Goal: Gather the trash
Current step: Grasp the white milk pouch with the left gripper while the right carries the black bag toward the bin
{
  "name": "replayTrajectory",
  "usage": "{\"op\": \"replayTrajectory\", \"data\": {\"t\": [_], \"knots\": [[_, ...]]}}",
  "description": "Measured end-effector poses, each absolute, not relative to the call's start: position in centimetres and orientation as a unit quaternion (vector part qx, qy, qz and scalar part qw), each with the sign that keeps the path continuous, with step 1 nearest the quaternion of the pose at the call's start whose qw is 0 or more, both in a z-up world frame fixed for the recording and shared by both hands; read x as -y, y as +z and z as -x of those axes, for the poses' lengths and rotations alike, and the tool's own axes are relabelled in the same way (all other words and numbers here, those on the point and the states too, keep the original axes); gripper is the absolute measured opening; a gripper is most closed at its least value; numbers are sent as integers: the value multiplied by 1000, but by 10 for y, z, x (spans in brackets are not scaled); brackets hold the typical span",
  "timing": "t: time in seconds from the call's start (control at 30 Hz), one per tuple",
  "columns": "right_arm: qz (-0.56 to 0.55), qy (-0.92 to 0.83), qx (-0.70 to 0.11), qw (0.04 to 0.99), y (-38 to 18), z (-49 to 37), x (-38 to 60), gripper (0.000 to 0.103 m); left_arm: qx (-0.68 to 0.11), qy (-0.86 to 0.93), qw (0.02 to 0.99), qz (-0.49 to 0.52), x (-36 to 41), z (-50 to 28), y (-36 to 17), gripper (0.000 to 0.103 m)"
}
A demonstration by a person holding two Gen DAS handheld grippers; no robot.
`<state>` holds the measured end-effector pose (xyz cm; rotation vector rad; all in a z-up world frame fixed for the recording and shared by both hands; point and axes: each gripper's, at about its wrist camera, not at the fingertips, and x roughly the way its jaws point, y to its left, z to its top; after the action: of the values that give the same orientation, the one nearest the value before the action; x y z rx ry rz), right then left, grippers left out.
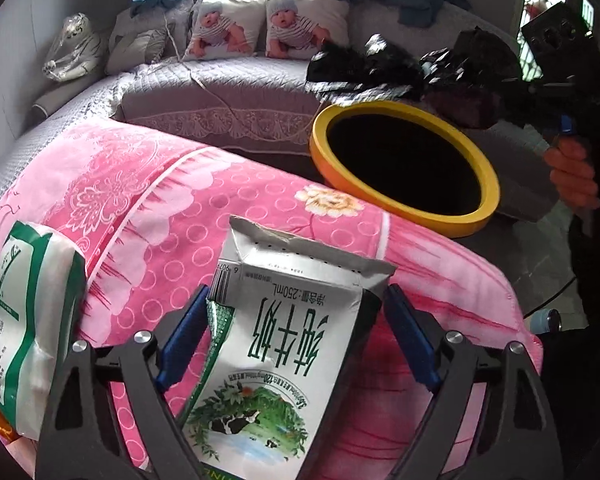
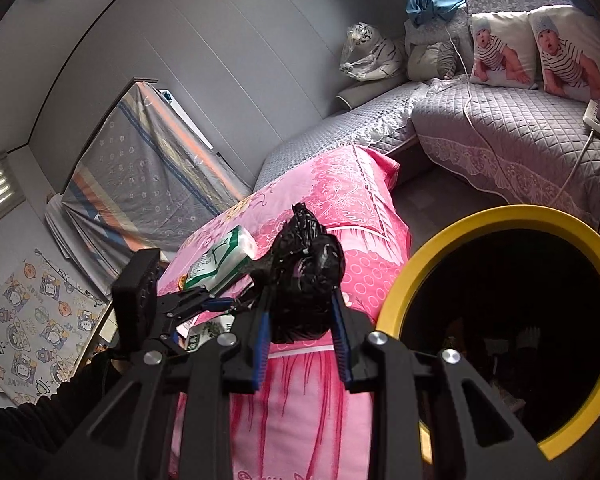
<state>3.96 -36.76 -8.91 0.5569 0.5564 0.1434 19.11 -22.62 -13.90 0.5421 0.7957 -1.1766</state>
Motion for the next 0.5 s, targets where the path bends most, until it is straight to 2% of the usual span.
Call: {"op": "replayTrajectory", "data": {"t": [0.27, 0.5], "knots": [[-250, 74, -263, 929, -72, -34, 353, 25, -347, -516, 755, -210, 204, -195, -128, 81], [-241, 91, -254, 932, -59, -33, 339, 25, -298, -466, 827, -105, 142, -184, -76, 80]]}}
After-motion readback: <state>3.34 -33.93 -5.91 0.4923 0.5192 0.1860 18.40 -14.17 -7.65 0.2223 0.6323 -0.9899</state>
